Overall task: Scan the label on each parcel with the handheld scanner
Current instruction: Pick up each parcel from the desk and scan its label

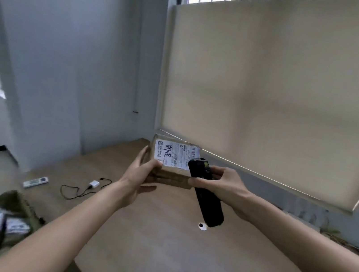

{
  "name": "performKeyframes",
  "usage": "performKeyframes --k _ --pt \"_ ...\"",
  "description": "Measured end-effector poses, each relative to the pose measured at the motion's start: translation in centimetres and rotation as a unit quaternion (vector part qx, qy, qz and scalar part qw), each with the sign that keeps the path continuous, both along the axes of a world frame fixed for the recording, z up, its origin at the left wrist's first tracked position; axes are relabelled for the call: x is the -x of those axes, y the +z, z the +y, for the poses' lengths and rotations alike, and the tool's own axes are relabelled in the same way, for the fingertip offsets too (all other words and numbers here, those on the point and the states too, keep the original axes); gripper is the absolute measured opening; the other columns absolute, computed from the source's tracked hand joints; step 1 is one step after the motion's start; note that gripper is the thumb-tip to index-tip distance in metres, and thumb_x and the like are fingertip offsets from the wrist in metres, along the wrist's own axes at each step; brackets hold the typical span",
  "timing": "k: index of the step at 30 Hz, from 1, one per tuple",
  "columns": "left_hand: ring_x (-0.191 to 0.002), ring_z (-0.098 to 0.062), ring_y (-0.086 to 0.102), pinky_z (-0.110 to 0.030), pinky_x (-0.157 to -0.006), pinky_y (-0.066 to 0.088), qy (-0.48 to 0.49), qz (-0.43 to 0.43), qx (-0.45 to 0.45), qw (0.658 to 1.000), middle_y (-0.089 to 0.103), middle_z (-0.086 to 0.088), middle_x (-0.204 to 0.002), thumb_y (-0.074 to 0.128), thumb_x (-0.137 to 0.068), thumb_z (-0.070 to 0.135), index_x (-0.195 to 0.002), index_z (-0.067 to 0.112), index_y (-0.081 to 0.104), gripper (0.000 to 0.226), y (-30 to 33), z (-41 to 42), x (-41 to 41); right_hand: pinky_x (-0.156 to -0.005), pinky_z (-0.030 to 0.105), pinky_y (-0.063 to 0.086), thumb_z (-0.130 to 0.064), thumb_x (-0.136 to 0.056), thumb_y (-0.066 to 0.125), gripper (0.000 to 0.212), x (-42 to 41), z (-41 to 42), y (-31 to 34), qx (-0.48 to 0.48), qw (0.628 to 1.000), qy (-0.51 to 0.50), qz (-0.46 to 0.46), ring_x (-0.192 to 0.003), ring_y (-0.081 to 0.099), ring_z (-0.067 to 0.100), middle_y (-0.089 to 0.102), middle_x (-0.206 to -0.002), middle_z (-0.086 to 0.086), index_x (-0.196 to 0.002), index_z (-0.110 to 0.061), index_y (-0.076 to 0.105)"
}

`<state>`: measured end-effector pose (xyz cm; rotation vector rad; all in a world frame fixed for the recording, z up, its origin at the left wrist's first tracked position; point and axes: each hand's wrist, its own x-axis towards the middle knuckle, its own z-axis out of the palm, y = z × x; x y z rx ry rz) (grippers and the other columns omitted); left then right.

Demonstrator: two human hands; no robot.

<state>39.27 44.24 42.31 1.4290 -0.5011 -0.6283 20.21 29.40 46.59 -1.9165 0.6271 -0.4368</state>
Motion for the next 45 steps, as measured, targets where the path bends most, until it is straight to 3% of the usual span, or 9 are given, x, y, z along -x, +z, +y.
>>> performKeyframes --k 4,7,11,15,19,27,33,40,45 --pt "-0.112 -0.023 0.063 -0.046 -0.09 0.05 0.072 -0.015 -0.03 0.997 0.066 0.0 -0.125 0.061 -0.084 0.066 -0.139 0.048 0.045 0.06 -0.5 10.4 -6.0 -0.067 0.008 0.052 -0.031 -0.069 0.095 0.061 -8.7 6.8 -0.6 0.008 0.998 0.052 -0.019 -0.087 0.076 0.004 0.08 -0.102 -0.008 -0.125 -0.021 0.074" --pt "-0.1 -0.019 0.068 -0.035 -0.08 0.054 0.154 -0.013 -0.008 0.988 0.07 -0.002 -0.122 0.058 -0.096 0.053 -0.137 0.036 0.051 0.045 -1.0 18.5 -10.0 -0.066 0.007 0.051 -0.028 -0.068 0.096 0.064 -14.9 12.9 -1.3 0.005 0.994 0.103 -0.026 -0.084 0.076 0.002 0.08 -0.099 -0.009 -0.127 -0.02 0.074" --pt "-0.093 -0.022 0.071 -0.027 -0.063 0.056 0.237 -0.027 0.008 0.971 0.067 -0.004 -0.127 0.074 -0.089 0.037 -0.14 0.031 0.048 0.058 -1.7 29.6 -14.3 -0.065 0.009 0.053 -0.024 -0.071 0.095 0.059 -22.2 21.7 -2.0 -0.004 0.984 0.176 -0.027 -0.082 0.077 0.006 0.081 -0.096 -0.007 -0.126 -0.019 0.074" --pt "-0.082 -0.027 0.072 -0.033 -0.061 0.057 0.25 -0.019 -0.034 0.967 0.071 -0.012 -0.115 0.081 -0.082 0.031 -0.148 0.047 0.034 0.082 -2.7 40.2 -16.4 -0.065 0.011 0.054 -0.03 -0.07 0.096 0.057 -28.4 30.0 -2.7 -0.016 0.972 0.233 -0.025 -0.078 0.075 0.004 0.081 -0.094 -0.006 -0.123 -0.021 0.075" --pt "-0.078 -0.028 0.073 -0.051 -0.076 0.062 0.334 0.014 -0.038 0.942 0.072 -0.013 -0.108 0.086 -0.076 0.033 -0.128 0.045 0.054 0.062 -5.1 47.9 -18.2 -0.074 0.023 0.06 -0.045 -0.058 0.099 0.06 -33.9 37.6 -4.5 -0.022 0.959 0.284 -0.002 -0.08 0.078 0.01 0.08 -0.089 -0.01 -0.113 -0.032 0.076" --pt "-0.097 -0.029 0.074 -0.059 -0.078 0.061 0.425 0.094 -0.006 0.9 0.067 -0.014 -0.119 0.091 -0.072 0.029 -0.124 0.022 0.038 0.074 -10.8 54.7 -21.3 -0.089 0.035 0.063 -0.048 -0.057 0.098 0.065 -41.9 47.8 -10.9 -0.029 0.932 0.355 0.062 -0.085 0.077 0.01 0.08 -0.093 -0.01 -0.114 -0.027 0.076" --pt "-0.104 -0.018 0.069 -0.047 -0.087 0.057 0.432 0.095 -0.104 0.891 0.07 0.002 -0.112 0.082 -0.079 0.044 -0.124 0.034 0.047 0.058 -15.8 57.5 -24.3 -0.089 0.035 0.063 -0.045 -0.06 0.097 0.052 -47.5 51.7 -16.1 -0.037 0.914 0.393 0.099 -0.087 0.077 0.013 0.079 -0.094 -0.01 -0.104 -0.033 0.073" --pt "-0.098 -0.02 0.07 -0.03 -0.07 0.059 0.443 0.126 -0.146 0.876 0.067 0.0 -0.114 0.066 -0.095 0.044 -0.117 0.025 0.06 0.03 -22.4 59.2 -28.0 -0.053 0.008 0.047 -0.037 -0.073 0.094 0.043 -52.9 53.2 -22.0 -0.012 0.899 0.411 0.152 -0.072 0.066 0.001 0.07 -0.084 -0.015 -0.108 -0.026 0.071" --pt "-0.103 -0.014 0.066 -0.041 -0.092 0.058 0.408 0.135 -0.2 0.881 0.066 0.004 -0.117 0.074 -0.089 0.039 -0.116 0.03 0.057 0.034 -26.5 59.5 -30.3 -0.083 0.029 0.061 -0.042 -0.07 0.094 0.052 -54.5 54.3 -25.3 0.012 0.888 0.409 0.21 -0.085 0.073 0.012 0.076 -0.093 -0.006 -0.114 -0.024 0.072"
